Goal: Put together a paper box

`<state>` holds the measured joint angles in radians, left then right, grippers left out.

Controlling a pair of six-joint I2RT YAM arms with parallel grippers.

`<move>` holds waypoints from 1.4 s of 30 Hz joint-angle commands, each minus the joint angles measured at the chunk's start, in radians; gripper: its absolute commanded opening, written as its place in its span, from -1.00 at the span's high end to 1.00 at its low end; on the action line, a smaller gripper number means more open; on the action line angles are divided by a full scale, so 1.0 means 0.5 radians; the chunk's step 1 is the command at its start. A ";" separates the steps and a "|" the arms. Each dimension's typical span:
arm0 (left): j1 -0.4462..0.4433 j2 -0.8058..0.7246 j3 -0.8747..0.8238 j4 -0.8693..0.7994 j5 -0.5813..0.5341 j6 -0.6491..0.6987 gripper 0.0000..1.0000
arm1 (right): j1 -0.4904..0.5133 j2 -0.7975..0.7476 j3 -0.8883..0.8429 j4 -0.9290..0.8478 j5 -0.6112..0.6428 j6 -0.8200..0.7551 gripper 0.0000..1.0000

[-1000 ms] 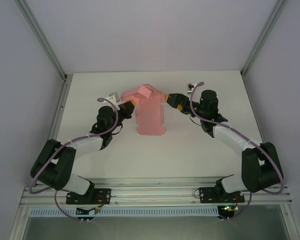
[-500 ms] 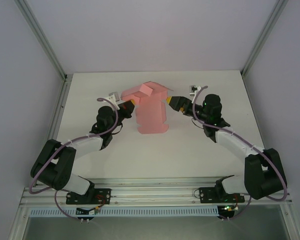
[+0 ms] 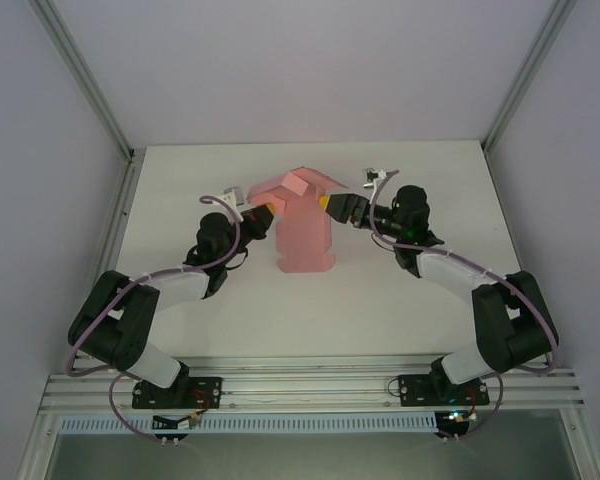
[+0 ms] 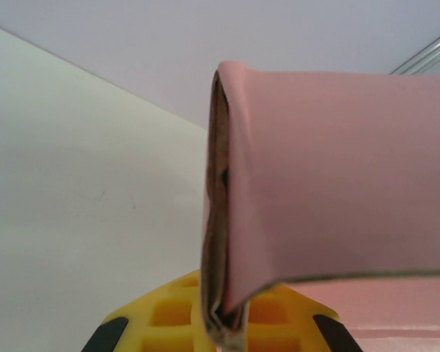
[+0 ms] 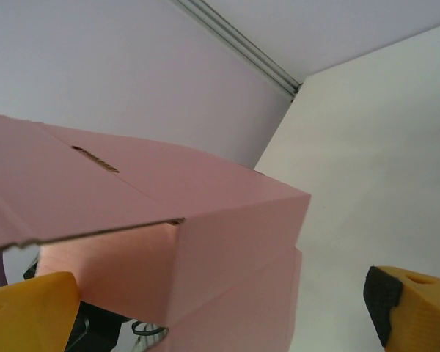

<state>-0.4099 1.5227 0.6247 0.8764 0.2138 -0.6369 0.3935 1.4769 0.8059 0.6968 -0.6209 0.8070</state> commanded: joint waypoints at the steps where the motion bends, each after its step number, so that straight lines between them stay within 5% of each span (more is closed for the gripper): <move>1: 0.011 0.027 0.037 0.168 0.087 -0.025 1.00 | 0.060 -0.014 0.105 -0.257 0.160 -0.248 -1.00; 8: 0.009 0.020 0.037 0.235 0.133 -0.065 1.00 | 0.260 -0.028 0.233 -0.955 0.744 -0.669 -1.00; 14: 0.013 0.001 0.026 0.177 0.082 -0.046 1.00 | 0.266 -0.185 0.192 -0.985 0.785 -0.707 -1.00; 21: 0.028 -0.026 0.003 0.040 0.058 0.035 1.00 | 0.261 -0.748 0.140 -1.345 0.827 -0.936 -1.00; 28: 0.057 -0.056 -0.027 0.090 0.319 0.173 1.00 | 0.061 -1.216 0.171 -1.778 0.992 -1.065 -1.00; 31: 0.057 -0.057 -0.025 0.171 0.480 0.192 1.00 | -0.299 -1.124 0.306 -1.794 0.575 -1.133 -0.99; 34: 0.059 -0.056 -0.009 0.186 0.558 0.196 1.00 | -0.496 -0.848 0.631 -1.994 0.183 -1.229 -0.70; 37: 0.058 -0.057 -0.025 0.181 0.507 0.198 1.00 | -0.484 -0.623 0.838 -2.060 -0.327 -1.398 -0.26; 39: 0.058 -0.054 -0.027 0.185 0.498 0.189 1.00 | -0.391 -0.526 0.900 -2.115 -0.561 -1.598 -0.17; 42: 0.058 -0.052 -0.003 0.169 0.532 0.185 1.00 | -0.164 -0.443 0.979 -2.350 -0.406 -2.040 -0.22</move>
<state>-0.3893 1.5265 0.6243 0.9195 0.4438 -0.5568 0.2268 1.2404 1.2488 -0.3397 -0.7094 0.0315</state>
